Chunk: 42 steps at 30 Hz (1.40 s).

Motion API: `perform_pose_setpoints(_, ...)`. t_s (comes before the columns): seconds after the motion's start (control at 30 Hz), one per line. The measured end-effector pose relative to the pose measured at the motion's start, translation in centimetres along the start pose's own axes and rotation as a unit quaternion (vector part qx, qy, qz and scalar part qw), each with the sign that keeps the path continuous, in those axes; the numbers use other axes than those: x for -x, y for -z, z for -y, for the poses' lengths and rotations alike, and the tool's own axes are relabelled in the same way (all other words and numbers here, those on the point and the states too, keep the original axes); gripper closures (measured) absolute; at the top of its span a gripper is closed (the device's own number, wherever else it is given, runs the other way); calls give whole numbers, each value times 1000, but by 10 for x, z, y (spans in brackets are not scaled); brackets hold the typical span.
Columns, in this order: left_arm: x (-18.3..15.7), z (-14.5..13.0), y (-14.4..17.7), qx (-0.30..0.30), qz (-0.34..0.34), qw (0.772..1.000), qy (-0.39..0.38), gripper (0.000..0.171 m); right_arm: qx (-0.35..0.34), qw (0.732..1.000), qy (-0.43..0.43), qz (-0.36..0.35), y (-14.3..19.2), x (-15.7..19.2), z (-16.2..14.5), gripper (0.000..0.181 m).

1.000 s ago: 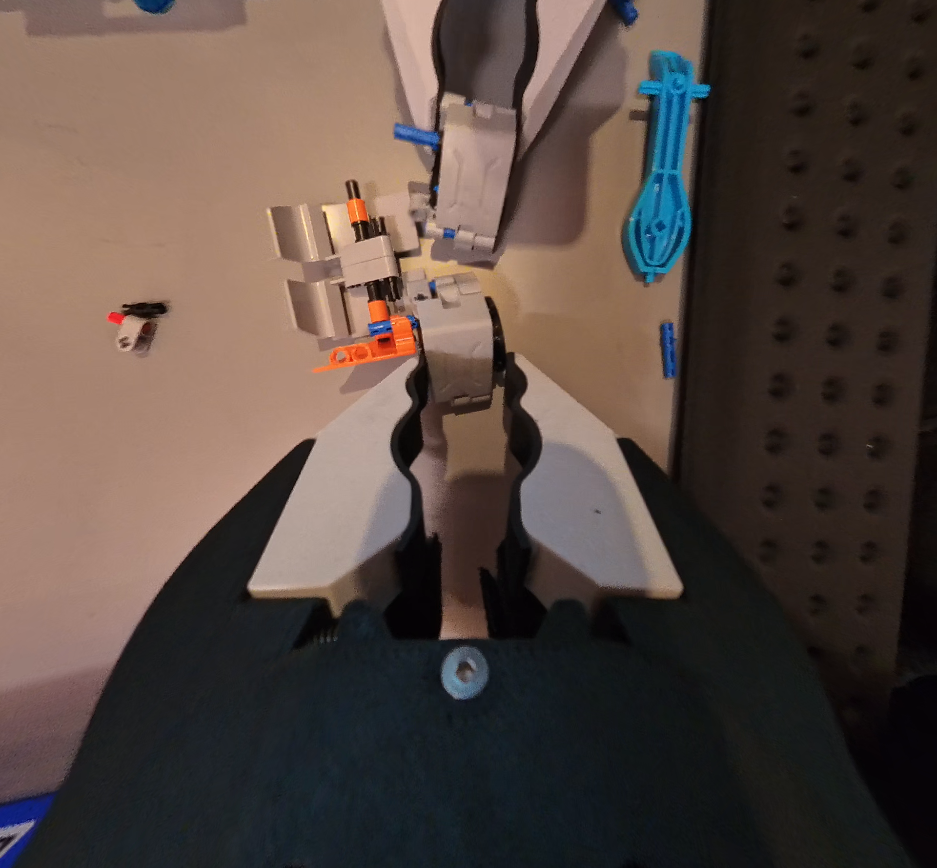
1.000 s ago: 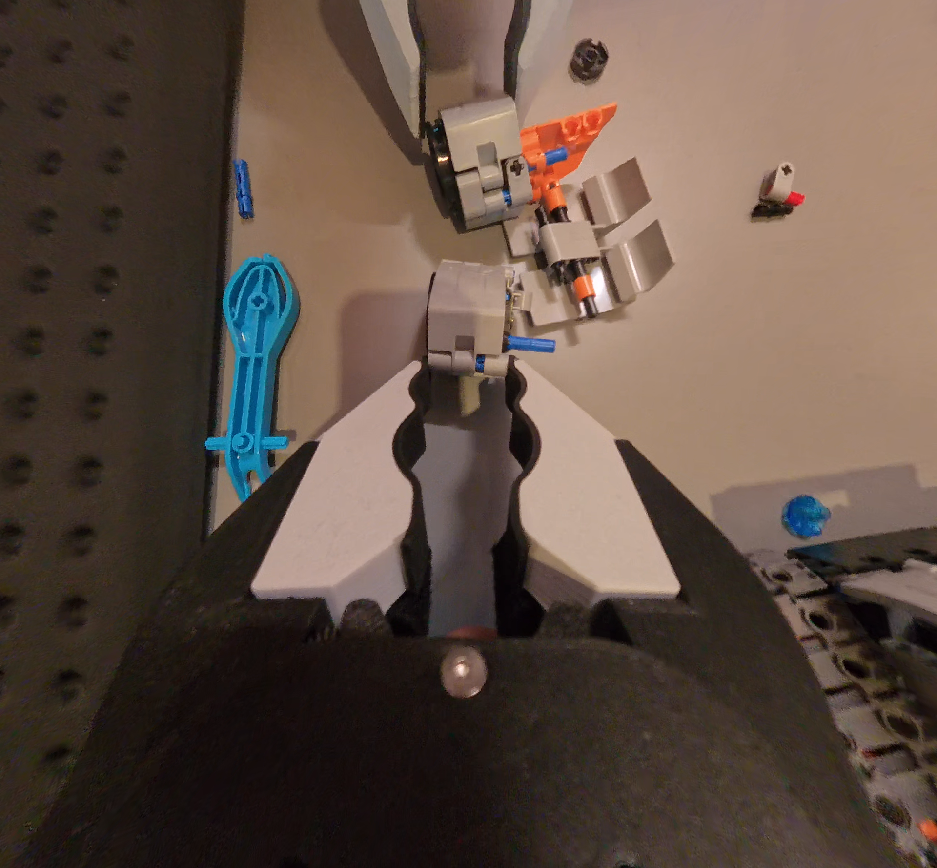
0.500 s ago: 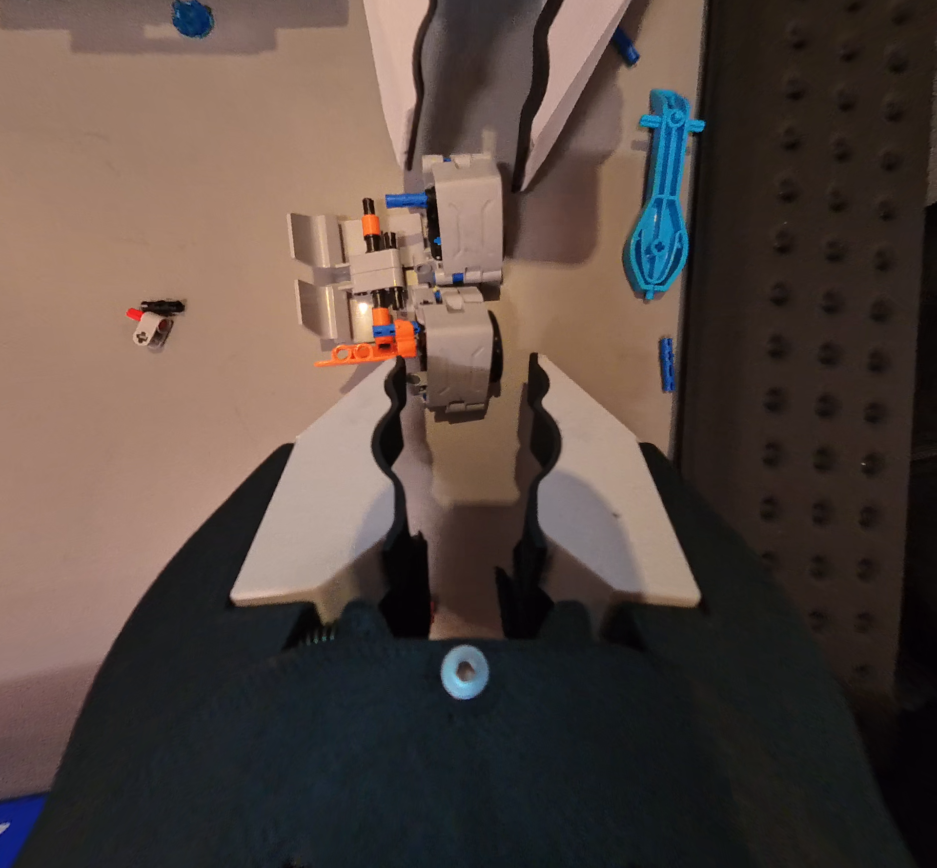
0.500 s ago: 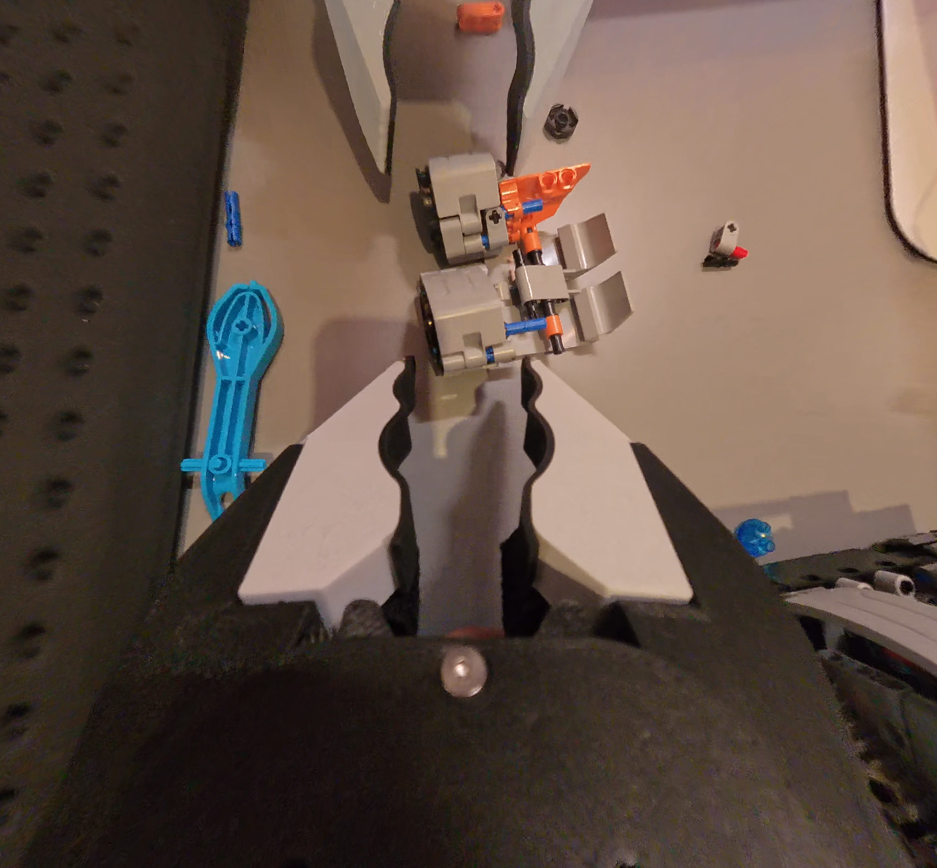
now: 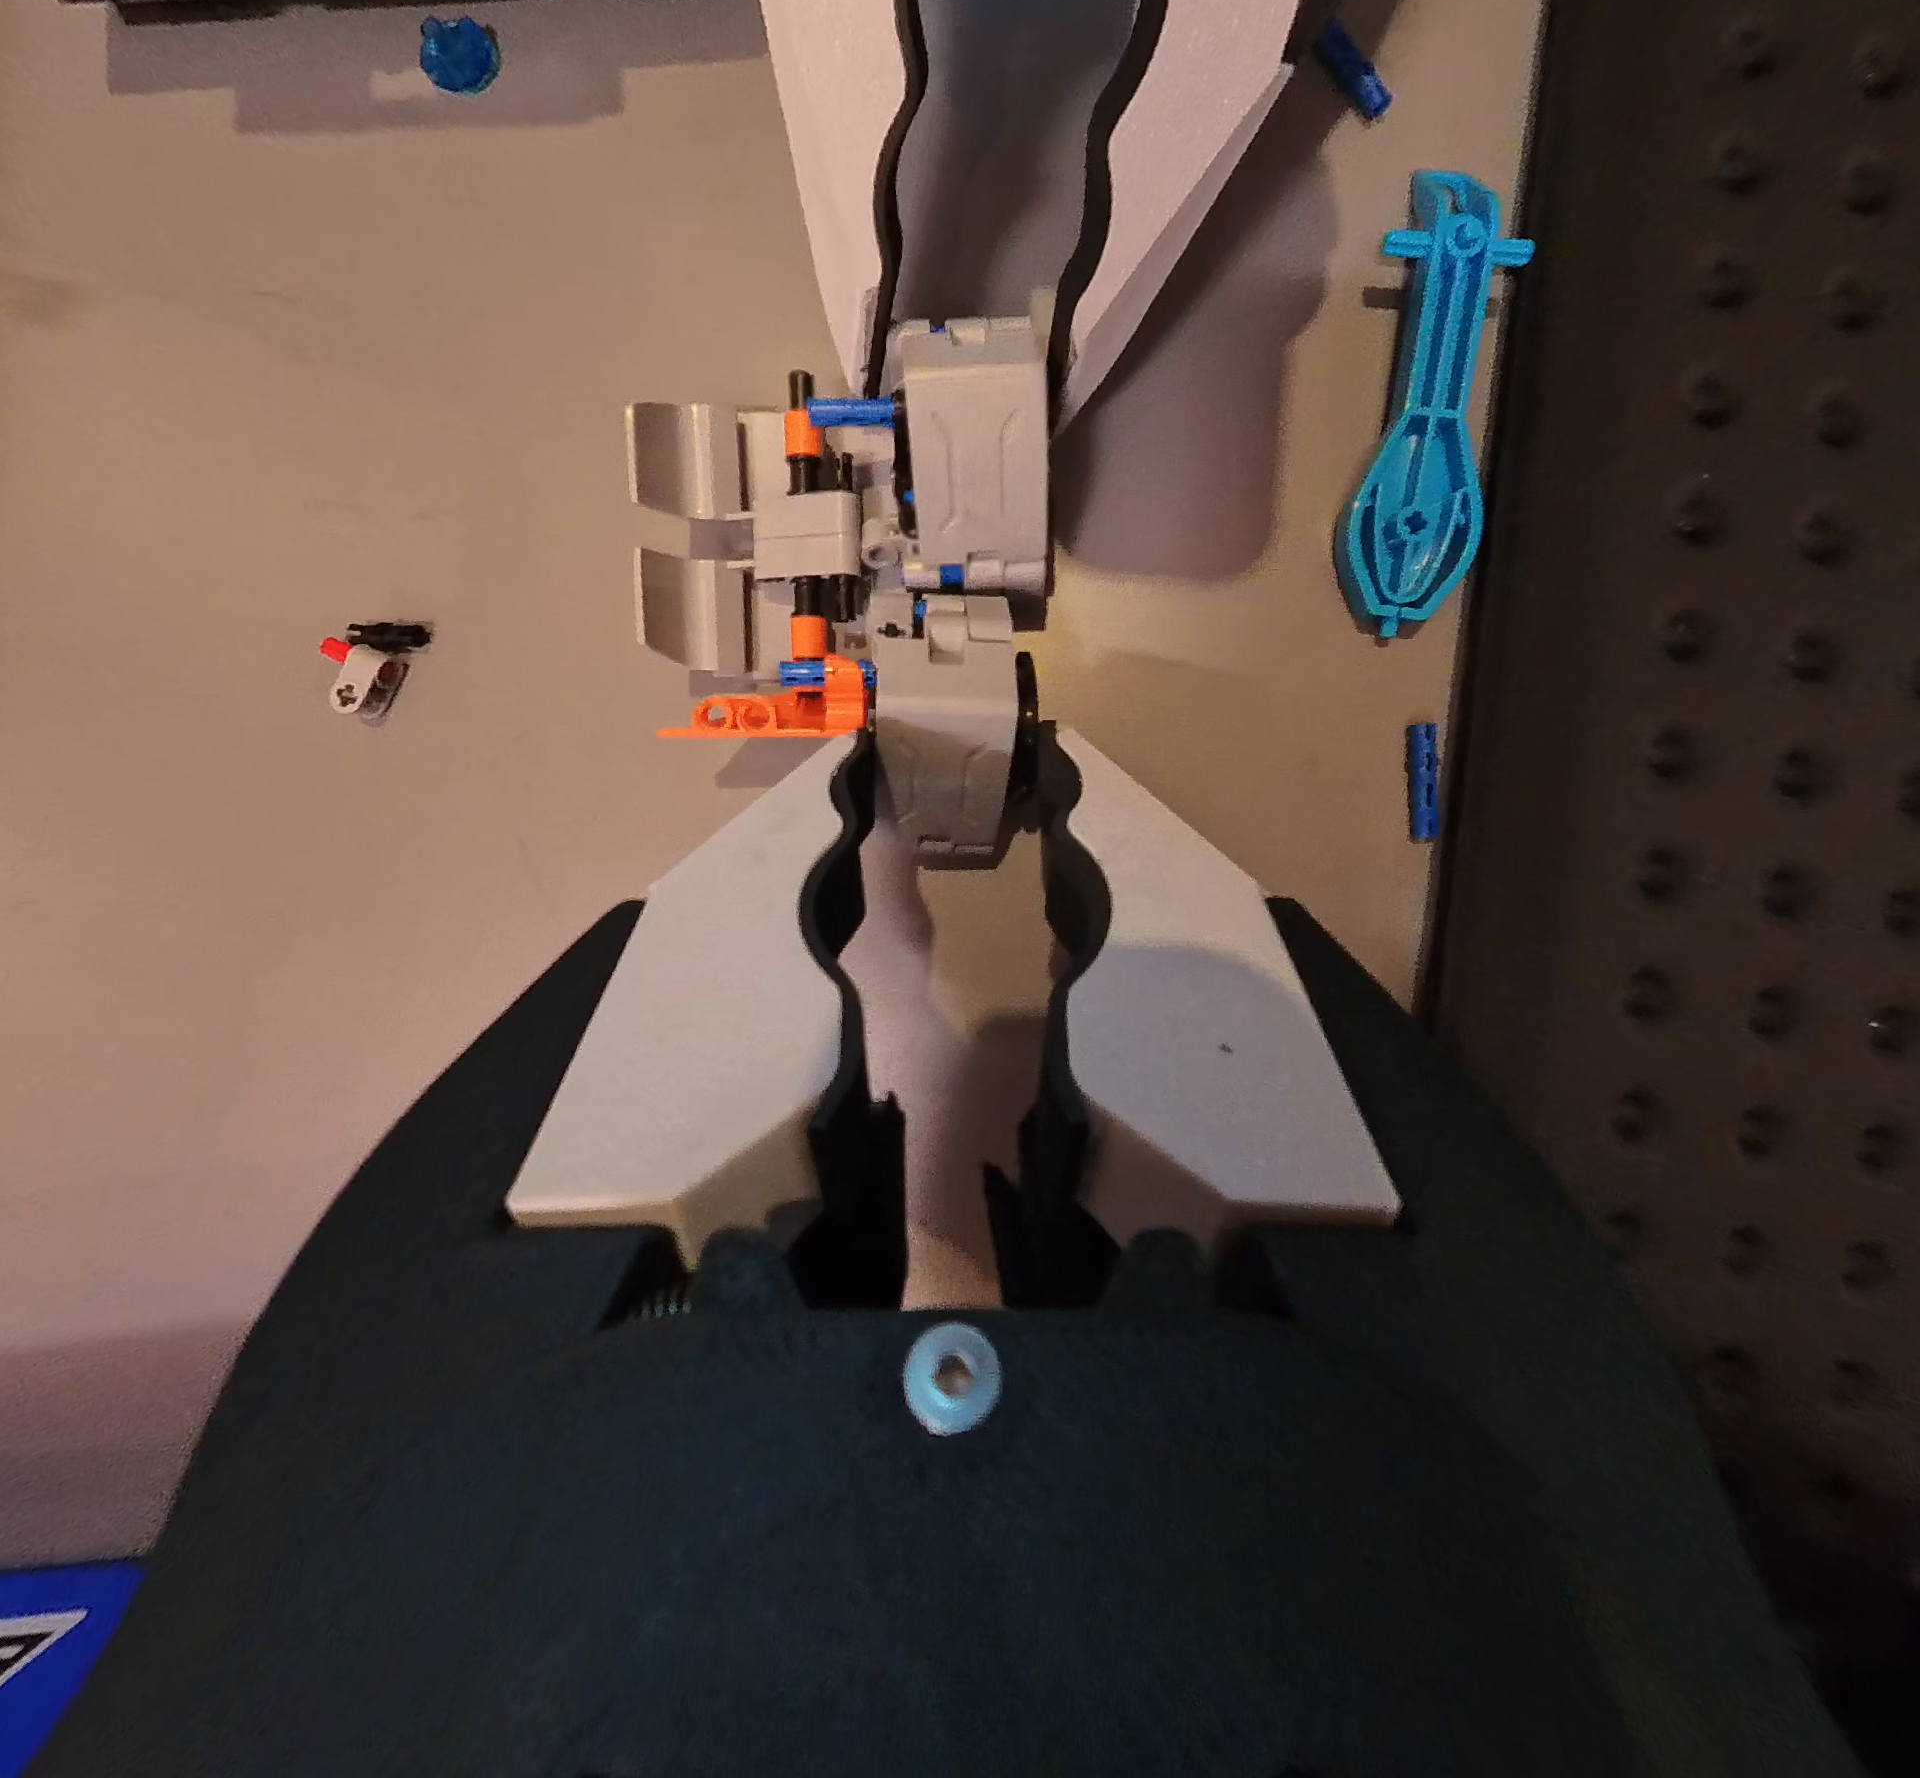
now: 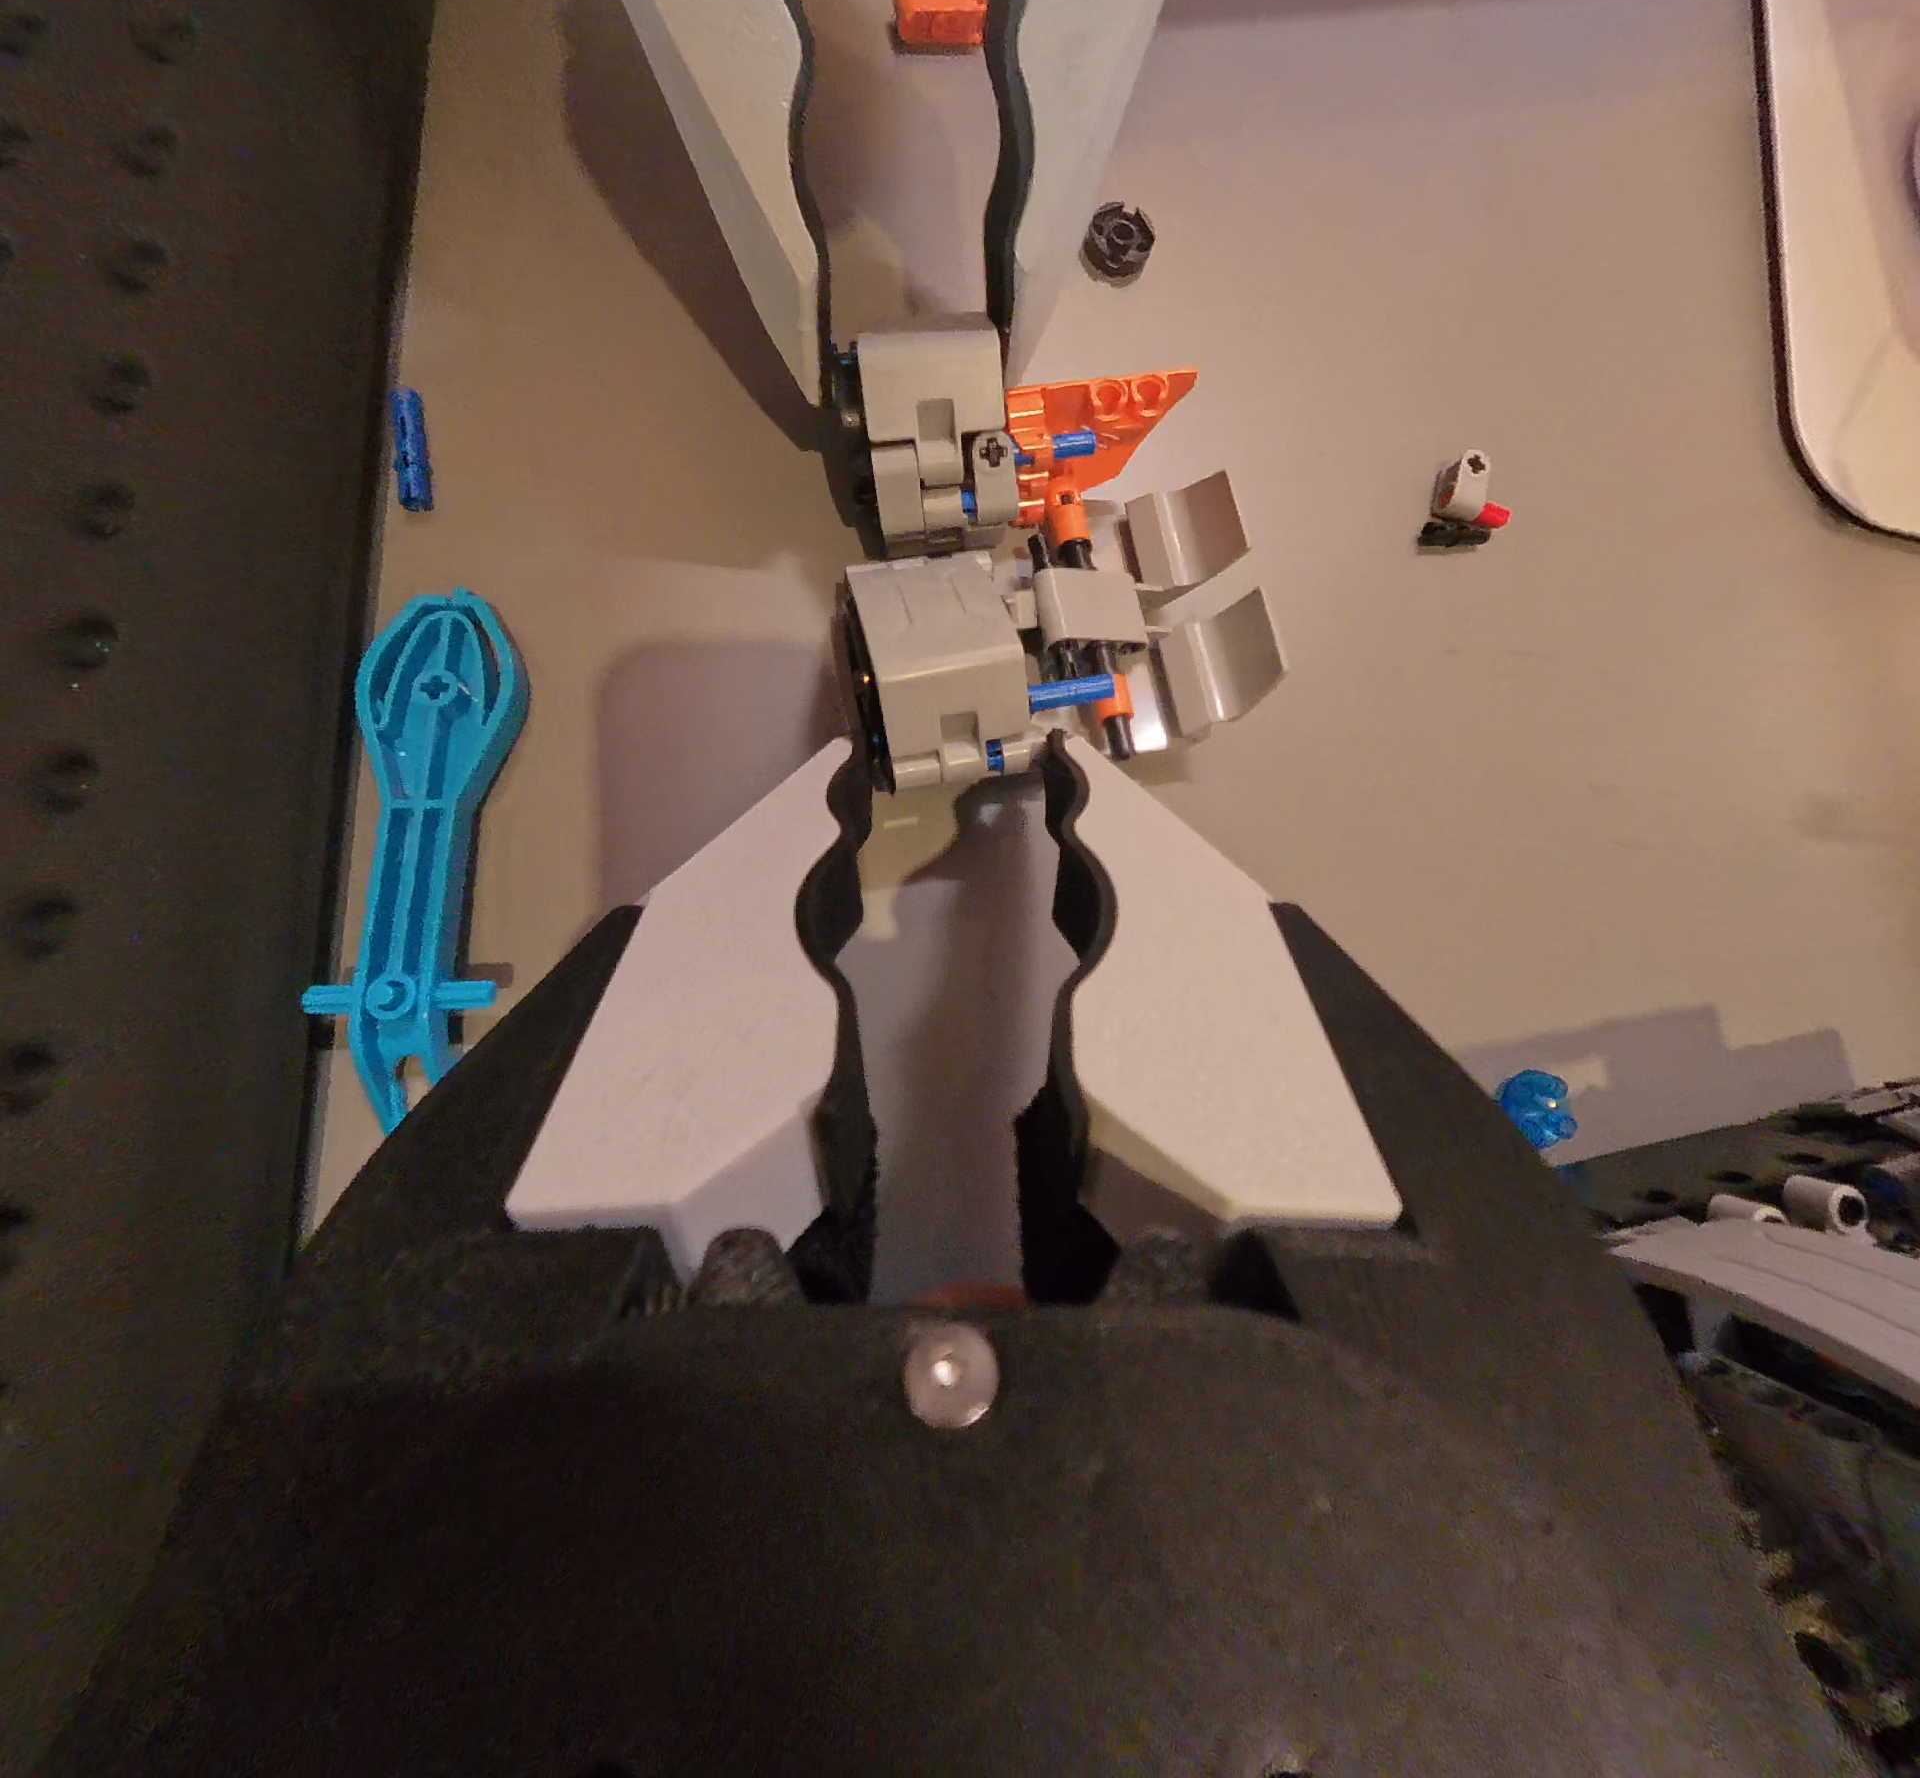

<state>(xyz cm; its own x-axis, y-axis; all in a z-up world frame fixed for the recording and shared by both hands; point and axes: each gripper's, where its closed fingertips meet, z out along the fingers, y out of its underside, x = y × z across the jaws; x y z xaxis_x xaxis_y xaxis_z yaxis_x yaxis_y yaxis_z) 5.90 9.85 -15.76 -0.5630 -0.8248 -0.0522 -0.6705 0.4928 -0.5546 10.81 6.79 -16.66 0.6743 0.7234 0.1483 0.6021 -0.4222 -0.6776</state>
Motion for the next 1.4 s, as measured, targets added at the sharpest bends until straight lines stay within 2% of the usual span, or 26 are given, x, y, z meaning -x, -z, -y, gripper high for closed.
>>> perform_pose_setpoints(0.4, 2, 0, 1, -13, -13, 1000, 22, 143, -23, 999, -31, 7, 0, -6, -3, 151)
perform_pose_setpoints(0.5, -1, -3, 1, -10, -14, 1000, 24, 130, -23, 999, -30, 1, 0, -8, -3, 151)
perform_pose_setpoints(0.7, -3, -8, 2, -7, 12, 1000, 26, 114, -21, 999, -27, -2, 1, -9, -4, 151)
perform_pose_setpoints(1.0, 6, -22, 10, -1, 49, 998, 45, 99, -20, 999, -30, 0, 2, -9, -5, 151)
perform_pose_setpoints(1.2, 10, -22, 15, -16, 57, 997, 57, 106, -18, 1000, -25, -1, 3, -9, -6, 151)
perform_pose_setpoints(1.4, 9, -23, 0, 14, 53, 997, 53, 122, -19, 999, -26, -1, 3, -8, -6, 151)
